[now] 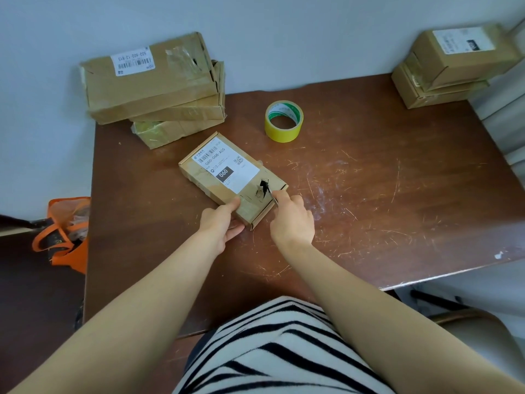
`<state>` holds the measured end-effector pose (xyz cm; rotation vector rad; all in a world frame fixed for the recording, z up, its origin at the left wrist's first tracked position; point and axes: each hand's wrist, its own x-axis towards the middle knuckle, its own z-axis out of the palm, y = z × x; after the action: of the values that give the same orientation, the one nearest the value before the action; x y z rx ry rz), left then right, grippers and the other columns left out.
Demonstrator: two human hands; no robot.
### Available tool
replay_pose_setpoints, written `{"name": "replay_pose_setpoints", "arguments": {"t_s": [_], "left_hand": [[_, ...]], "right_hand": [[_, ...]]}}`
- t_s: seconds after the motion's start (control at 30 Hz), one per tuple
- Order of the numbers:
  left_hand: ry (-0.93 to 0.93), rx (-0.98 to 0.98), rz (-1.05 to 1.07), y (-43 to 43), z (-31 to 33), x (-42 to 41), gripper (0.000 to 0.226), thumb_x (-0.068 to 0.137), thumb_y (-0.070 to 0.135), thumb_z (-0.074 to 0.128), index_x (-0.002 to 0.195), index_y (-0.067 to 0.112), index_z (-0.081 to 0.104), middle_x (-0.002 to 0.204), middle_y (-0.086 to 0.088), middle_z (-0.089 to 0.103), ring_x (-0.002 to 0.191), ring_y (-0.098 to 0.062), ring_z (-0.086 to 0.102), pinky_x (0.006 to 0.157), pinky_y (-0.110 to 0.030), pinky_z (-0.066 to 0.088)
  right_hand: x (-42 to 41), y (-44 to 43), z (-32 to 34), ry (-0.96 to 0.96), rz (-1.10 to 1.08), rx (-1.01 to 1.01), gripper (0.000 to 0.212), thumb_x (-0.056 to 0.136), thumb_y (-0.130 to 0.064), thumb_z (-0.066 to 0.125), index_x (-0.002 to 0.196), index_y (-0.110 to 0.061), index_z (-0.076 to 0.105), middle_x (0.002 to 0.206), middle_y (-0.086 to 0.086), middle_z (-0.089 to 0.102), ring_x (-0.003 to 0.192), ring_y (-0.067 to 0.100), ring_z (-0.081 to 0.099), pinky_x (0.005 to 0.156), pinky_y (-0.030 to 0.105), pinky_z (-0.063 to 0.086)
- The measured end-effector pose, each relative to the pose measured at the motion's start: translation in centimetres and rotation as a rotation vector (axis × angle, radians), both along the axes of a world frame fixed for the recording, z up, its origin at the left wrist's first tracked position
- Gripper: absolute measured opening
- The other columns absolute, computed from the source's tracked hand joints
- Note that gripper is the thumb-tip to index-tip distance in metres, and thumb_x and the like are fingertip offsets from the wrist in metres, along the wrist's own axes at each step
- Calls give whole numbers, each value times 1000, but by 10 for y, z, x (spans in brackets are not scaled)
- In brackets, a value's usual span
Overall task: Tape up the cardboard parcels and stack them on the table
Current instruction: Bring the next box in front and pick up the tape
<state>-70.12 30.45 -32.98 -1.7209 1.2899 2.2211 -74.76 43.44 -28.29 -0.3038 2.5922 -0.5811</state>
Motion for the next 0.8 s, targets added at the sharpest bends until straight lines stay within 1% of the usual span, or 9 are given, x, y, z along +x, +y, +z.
{"name": "replay_pose_setpoints", "arguments": {"t_s": [0.1, 0.17, 0.27, 0.4, 0.5, 0.57, 0.63, 0.73, 0.8], "left_hand": [[-2, -6, -1, 0, 0, 0, 48, 85, 26, 71, 122, 2, 52, 114, -16, 65, 95, -26, 68, 73, -32, 59], [-2, -5, 2, 0, 0, 0, 47, 85, 25, 71, 121, 2, 53, 112, -16, 66, 95, -25, 68, 71, -31, 59], [-6, -4, 4, 0, 0, 0, 46, 85, 25, 71, 120, 2, 54, 110, -15, 67, 92, -23, 69, 71, -31, 60], [-9, 2, 9, 0, 1, -1, 46, 85, 24, 71, 120, 1, 54, 109, -15, 67, 92, -23, 69, 73, -33, 59], [-11, -2, 18, 0, 1, 0, 44, 85, 24, 71, 119, 2, 54, 108, -14, 68, 90, -22, 69, 71, -31, 59], [-15, -6, 26, 0, 1, 0, 44, 85, 25, 72, 119, 3, 55, 107, -13, 68, 90, -21, 69, 72, -31, 59], [-27, -14, 24, 0, 0, 0, 44, 84, 26, 73, 118, 4, 55, 107, -13, 68, 88, -21, 69, 72, -30, 59], [-48, -42, 33, 0, 0, -2, 44, 82, 28, 74, 115, 6, 56, 105, -12, 68, 81, -18, 69, 75, -31, 59], [-65, -84, 27, 1, 1, -3, 40, 81, 30, 73, 109, 6, 57, 104, -11, 67, 78, -16, 69, 77, -31, 59]], "right_hand": [[-6, 5, 6, 98, 137, 107, 57, 87, 2, 42, 137, -24, 42, 117, 8, 50, 78, 24, 39, 80, 30, 31], [-14, 6, 12, 92, 154, 101, 58, 85, 3, 40, 135, -26, 47, 117, 7, 51, 77, 24, 40, 79, 29, 28], [-29, 6, 20, 58, 147, 73, 51, 79, 2, 42, 115, -28, 62, 113, 5, 54, 76, 26, 44, 80, 30, 27], [-45, 7, 28, 41, 158, 95, 51, 78, 1, 46, 117, -28, 65, 114, 4, 60, 93, 27, 53, 87, 30, 36], [-53, 5, 33, 161, 269, 155, 35, 76, 0, 45, 90, -24, 66, 98, 0, 56, 95, 22, 52, 91, 33, 31], [-61, 2, 38, 230, 355, 207, 33, 78, -1, 45, 85, -28, 63, 97, -1, 53, 84, 21, 48, 86, 32, 29], [-73, 5, 43, 159, 378, 208, 43, 79, -2, 46, 98, -32, 70, 102, -4, 61, 81, 20, 52, 85, 30, 37], [-97, 27, 47, -69, 212, 41, 48, 76, -2, 49, 97, -36, 74, 85, -14, 65, 63, 11, 56, 59, 24, 44], [-105, 46, 37, -100, 47, -146, 44, 76, -2, 51, 101, -31, 73, 80, -13, 64, 59, 9, 53, 55, 24, 44]]}}
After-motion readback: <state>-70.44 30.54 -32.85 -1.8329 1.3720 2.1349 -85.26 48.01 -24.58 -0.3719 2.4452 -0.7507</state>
